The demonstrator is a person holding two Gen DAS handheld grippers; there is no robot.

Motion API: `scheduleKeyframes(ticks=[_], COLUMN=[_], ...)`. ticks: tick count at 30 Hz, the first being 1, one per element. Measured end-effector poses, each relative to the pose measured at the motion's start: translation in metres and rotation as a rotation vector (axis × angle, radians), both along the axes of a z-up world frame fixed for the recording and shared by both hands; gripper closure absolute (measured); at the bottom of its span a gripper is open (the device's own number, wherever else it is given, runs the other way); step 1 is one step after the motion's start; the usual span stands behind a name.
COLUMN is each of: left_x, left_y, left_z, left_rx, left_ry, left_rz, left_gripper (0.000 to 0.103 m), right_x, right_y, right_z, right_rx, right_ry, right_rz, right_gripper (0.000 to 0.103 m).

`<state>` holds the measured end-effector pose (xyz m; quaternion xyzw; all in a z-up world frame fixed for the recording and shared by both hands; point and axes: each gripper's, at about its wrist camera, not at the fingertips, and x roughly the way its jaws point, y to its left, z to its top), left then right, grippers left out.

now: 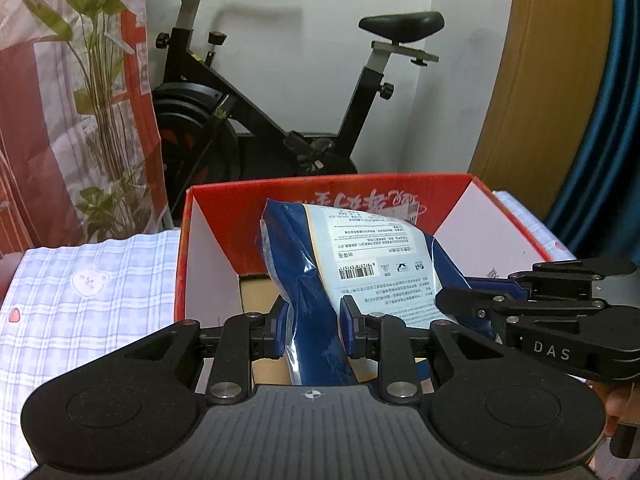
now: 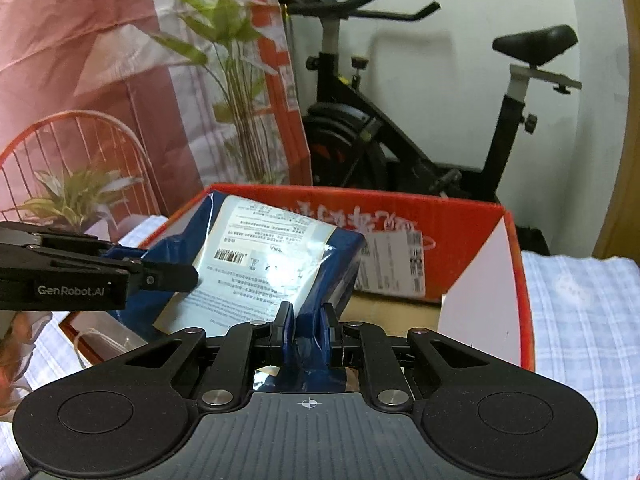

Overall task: Organize soft objects
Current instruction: 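Lower the blue bag into the box and open both grippers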

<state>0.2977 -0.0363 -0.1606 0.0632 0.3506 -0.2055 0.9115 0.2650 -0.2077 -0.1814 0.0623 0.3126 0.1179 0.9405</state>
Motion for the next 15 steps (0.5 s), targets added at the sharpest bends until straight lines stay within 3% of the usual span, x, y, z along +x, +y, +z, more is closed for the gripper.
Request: scheduleKeyframes(ticks=[5,10,15], left_x=[-0.001,-0.008,-0.020], left_y=[0.000,0.000,0.006], left_z=[-0.003,-0.001,0.004], left_rx=[0.014,0.031,0.044], left_ry=[0.002,0.003,-0.013], left_rz=[-0.002,0.005,0.008], left_gripper=[0.069,0.064,0.064], right_x=[-0.004,-0.008,-0.019], right_y=[0.004,0.007,0.011], right_z=[-0.009,-0.011,-0.006], right_rx=[-0.007,-0.032,-0.056], right_ry=[0.024,0.047,0.038], right_rz=[0.000,-0.019,-0.010], right_gripper=[0.088,0.076,0.075])
